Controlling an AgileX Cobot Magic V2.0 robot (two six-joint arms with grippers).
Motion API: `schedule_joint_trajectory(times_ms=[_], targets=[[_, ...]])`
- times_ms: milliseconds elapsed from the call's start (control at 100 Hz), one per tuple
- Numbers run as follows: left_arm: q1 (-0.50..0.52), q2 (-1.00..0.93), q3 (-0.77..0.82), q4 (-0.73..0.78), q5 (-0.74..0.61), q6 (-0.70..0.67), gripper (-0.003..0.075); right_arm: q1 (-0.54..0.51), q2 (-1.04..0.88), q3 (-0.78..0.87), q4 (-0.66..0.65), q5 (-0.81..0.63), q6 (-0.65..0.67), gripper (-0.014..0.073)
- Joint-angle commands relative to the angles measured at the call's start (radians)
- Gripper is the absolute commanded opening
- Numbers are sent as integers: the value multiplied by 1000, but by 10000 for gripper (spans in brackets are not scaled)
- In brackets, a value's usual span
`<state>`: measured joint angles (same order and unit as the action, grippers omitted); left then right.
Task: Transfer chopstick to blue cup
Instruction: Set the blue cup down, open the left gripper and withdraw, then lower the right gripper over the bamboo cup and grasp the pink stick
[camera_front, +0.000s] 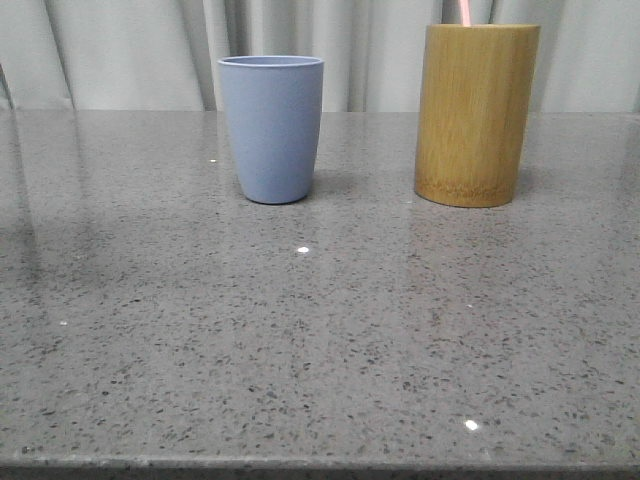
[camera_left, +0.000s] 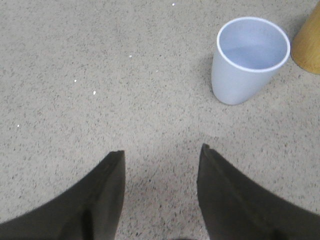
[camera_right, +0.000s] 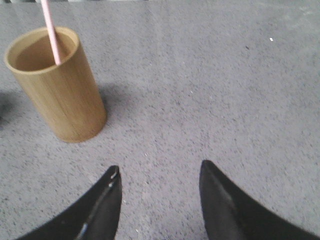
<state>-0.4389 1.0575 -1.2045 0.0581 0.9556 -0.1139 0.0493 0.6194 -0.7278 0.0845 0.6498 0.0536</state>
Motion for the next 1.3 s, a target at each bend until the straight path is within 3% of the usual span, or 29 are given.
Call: schedule_joint_trajectory(times_ms=[0,500,700,1010,1290], targets=[[-4,-69,19,14,-90,-14,336,21,43,-72,4,-59,-14,379],[-4,-288,220,49,-128,-14,336,164,380,-409,6,-50,-13,386],[-4,-298,227,47,-122,-14,336,210,531,-532,6,-51,-13,457],[-4,-298,227,47,-122,-14,336,231,737,-713,6,-59,-13,456],[-4,-298,227,47,-122,-14,336,251,840,-781,9,-73,-13,456]])
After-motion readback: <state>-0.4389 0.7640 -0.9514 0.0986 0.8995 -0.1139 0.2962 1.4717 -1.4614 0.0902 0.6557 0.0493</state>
